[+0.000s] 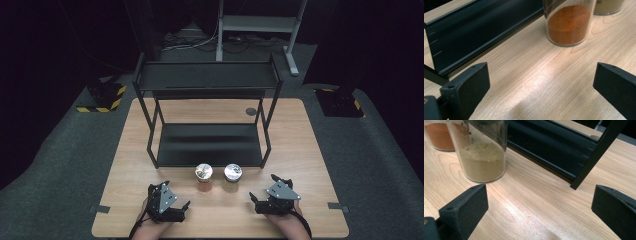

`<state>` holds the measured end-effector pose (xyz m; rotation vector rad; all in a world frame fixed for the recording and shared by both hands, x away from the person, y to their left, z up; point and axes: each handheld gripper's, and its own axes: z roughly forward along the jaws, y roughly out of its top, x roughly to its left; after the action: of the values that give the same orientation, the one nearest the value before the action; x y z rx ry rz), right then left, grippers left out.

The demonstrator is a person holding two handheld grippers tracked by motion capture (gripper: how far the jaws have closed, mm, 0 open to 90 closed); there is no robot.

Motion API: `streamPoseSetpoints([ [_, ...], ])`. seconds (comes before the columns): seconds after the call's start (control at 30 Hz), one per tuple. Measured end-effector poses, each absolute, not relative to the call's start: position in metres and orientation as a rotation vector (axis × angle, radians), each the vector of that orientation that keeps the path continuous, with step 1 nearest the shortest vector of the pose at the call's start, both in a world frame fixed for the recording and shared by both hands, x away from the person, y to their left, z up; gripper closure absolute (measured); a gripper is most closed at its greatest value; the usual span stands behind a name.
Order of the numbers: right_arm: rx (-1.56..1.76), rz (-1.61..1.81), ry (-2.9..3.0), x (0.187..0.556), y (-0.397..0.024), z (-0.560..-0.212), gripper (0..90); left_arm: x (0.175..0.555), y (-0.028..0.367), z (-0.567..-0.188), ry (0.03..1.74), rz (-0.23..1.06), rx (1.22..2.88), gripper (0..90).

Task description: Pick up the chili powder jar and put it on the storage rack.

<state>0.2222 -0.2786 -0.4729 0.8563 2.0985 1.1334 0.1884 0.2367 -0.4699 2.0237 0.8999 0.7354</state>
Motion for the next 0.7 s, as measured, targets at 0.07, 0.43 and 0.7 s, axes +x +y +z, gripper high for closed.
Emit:
streamPoseSetpoints([
  [0.07, 0.852, 1.138, 2.095, 0.221, -0.279, -0.474, 0.0, 0.190, 0.237, -0.469, 0.907, 0.729, 2.027, 1.1],
  [0.43, 0.829, 1.126, 2.089, 0.219, -0.277, -0.475, 0.0, 0.185, 0.226, -0.469, 0.864, 0.789, 2.075, 1.1],
  [0.7, 0.838, 1.132, 2.069, 0.217, -0.277, -0.476, 0.0, 0.187, 0.229, -0.469, 0.876, 0.769, 2.064, 1.1],
])
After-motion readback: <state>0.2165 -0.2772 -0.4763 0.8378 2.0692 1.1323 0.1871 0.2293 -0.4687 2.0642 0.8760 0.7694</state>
